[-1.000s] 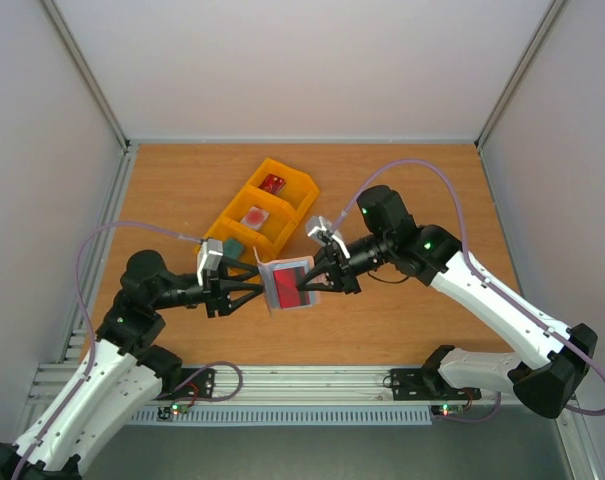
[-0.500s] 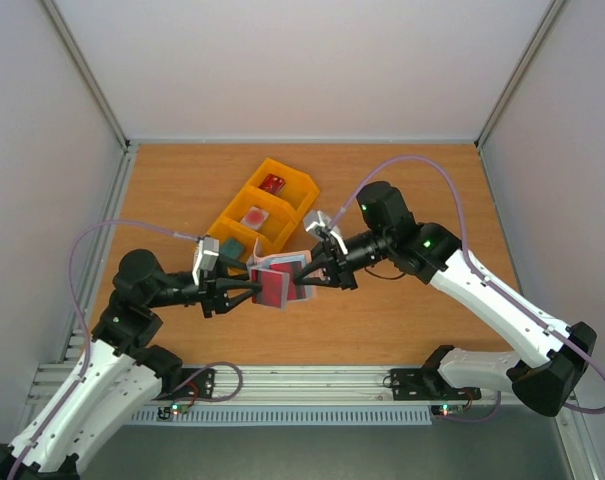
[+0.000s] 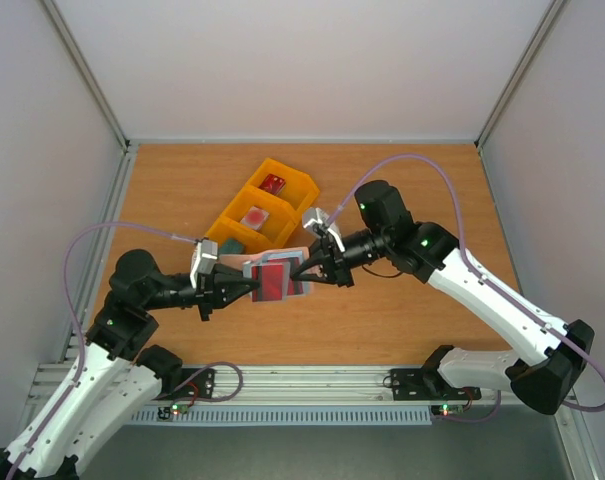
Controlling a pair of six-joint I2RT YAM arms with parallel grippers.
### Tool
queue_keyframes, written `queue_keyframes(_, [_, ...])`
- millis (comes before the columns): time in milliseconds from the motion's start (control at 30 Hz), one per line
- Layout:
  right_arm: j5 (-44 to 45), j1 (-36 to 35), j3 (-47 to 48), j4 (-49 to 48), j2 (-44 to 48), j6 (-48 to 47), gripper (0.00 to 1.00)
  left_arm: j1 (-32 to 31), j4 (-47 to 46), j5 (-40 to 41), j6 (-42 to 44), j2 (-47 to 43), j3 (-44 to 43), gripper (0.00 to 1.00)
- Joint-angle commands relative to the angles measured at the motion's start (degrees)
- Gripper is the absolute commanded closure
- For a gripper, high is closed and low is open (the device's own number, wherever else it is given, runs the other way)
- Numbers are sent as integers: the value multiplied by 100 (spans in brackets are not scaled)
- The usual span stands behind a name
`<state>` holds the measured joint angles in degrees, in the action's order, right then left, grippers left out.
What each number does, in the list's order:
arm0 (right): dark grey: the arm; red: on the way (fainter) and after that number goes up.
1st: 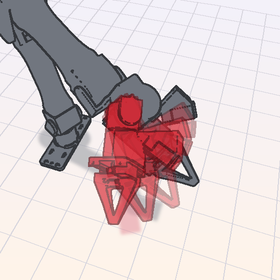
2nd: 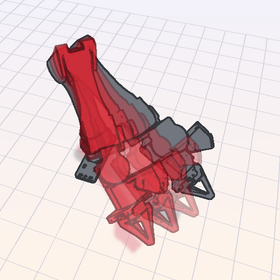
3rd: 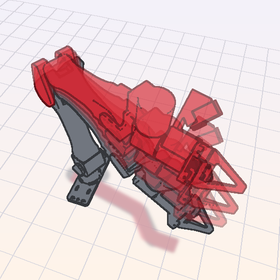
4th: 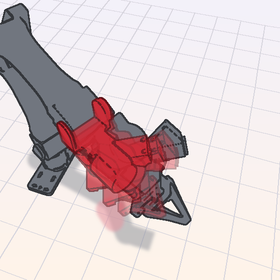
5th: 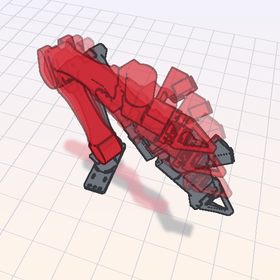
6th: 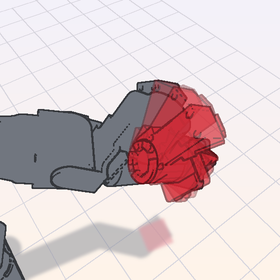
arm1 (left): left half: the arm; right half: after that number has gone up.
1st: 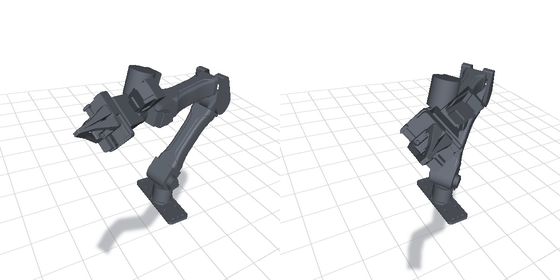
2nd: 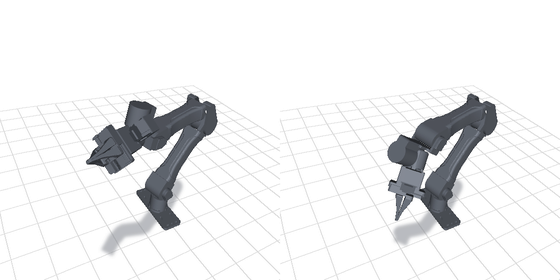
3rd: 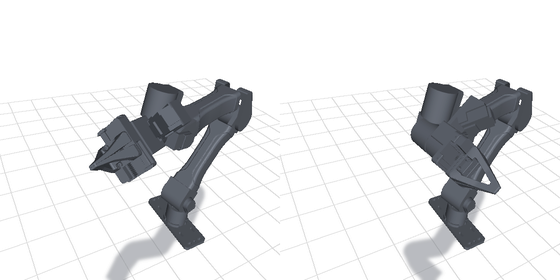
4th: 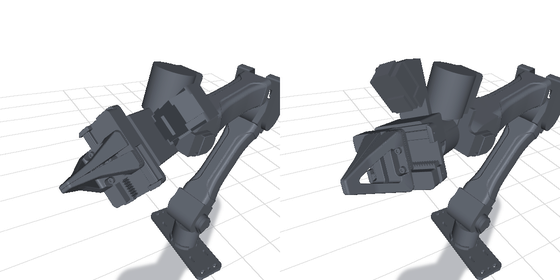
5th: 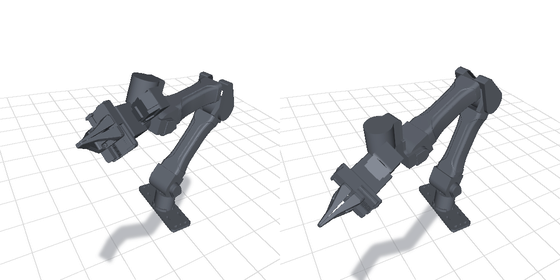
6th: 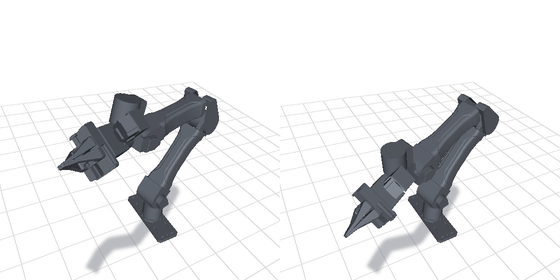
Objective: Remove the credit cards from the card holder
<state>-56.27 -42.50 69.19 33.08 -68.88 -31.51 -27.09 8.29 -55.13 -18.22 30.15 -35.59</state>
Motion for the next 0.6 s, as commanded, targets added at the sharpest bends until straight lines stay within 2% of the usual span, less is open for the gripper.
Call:
queue_keyframes(0, [-236, -64, 128, -379, -165, 273, 93, -33, -241, -67, -62, -60, -37, 100])
queue_keyframes(200, [-733, -100, -136, -515, -9, 255, 66, -24, -145, 284, -306, -102, 23, 100])
queue_keyframes(333, [-772, -95, -221, -566, 120, 300, 56, -24, -14, 467, -204, -126, 22, 100])
queue_keyframes(433, [-322, -100, -222, -839, 50, 679, 55, -24, -4, 523, -120, -104, 41, 100])
queue_keyframes(567, [-165, -172, -287, -1482, -80, 1077, 73, -24, -90, 498, -117, -101, 72, 100])
